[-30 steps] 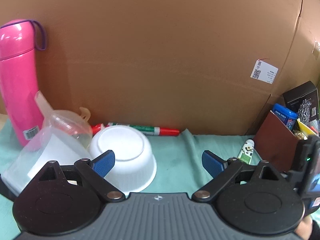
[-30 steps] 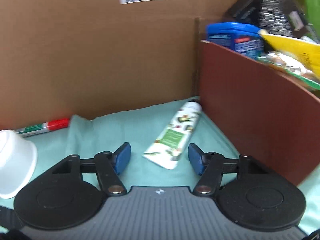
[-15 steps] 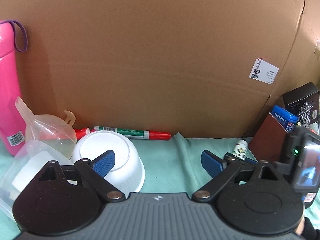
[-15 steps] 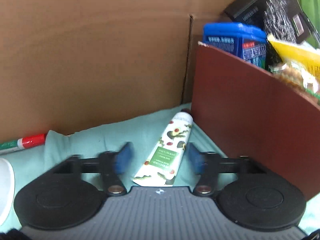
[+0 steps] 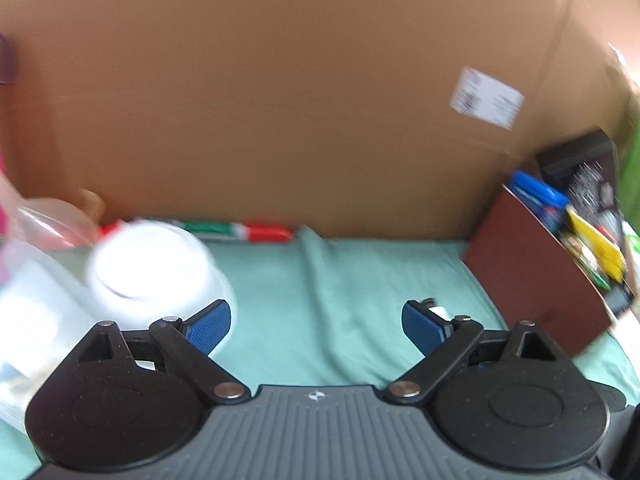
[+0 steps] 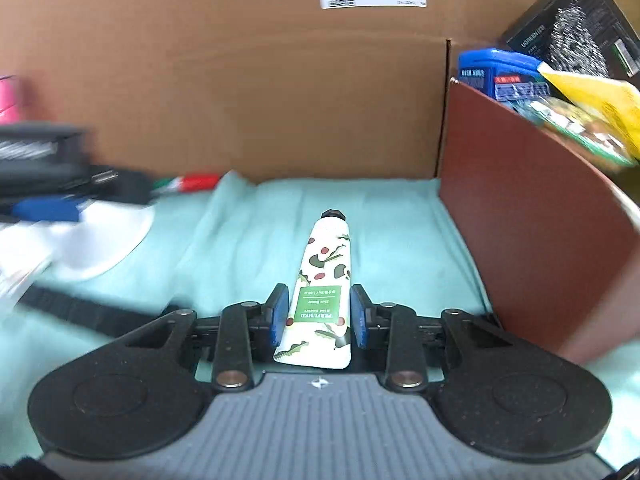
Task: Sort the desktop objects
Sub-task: 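Lift the tube with the right gripper while the left gripper grasps it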
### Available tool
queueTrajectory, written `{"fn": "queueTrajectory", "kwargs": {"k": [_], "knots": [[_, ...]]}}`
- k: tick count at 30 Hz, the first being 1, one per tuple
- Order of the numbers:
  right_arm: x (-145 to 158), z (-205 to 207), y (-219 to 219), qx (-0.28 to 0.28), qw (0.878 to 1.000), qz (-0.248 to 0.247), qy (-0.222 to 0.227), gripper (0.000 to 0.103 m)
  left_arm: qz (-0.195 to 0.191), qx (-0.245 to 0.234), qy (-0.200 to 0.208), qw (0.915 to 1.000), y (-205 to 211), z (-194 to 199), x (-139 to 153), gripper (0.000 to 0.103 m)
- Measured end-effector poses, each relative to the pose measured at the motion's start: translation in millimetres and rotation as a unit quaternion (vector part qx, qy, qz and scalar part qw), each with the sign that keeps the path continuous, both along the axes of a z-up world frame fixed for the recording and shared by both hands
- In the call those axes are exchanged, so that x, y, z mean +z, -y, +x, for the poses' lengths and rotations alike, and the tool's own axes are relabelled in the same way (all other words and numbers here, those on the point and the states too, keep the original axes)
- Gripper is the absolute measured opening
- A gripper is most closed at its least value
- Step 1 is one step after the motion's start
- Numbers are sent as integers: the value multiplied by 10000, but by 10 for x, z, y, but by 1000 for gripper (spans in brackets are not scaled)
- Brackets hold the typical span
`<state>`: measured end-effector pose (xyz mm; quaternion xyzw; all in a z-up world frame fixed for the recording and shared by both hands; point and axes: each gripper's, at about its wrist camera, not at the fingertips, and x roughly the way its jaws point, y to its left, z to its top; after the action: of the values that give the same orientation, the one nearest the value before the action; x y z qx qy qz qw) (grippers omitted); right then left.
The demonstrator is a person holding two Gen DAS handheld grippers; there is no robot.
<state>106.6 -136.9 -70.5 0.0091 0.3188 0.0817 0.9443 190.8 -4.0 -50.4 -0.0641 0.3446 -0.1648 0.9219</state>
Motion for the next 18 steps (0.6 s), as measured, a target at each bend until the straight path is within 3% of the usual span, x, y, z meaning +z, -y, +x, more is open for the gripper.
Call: {"fn": "queueTrajectory", "kwargs": {"k": [6, 8, 12, 15, 18], "knots": [[14, -417, 106, 435, 9988, -200, -83, 33, -178, -715, -574, 9956, 541, -189, -192, 92], [-3, -508, 199, 477, 9987, -167, -72, 34, -45, -838, -621, 9945, 701, -281, -252, 90], [17, -619, 271, 441, 9990, -78, -61, 34, 292, -746, -653, 9946, 871, -392, -331, 87], [41, -692, 323, 481, 9988, 38, -95, 42, 501, -635, -626, 9948, 970, -449, -337, 85], [50, -784, 313, 674, 9976, -126, -13, 35, 771, -549, -489, 9943, 1071, -492, -330, 73]]}}
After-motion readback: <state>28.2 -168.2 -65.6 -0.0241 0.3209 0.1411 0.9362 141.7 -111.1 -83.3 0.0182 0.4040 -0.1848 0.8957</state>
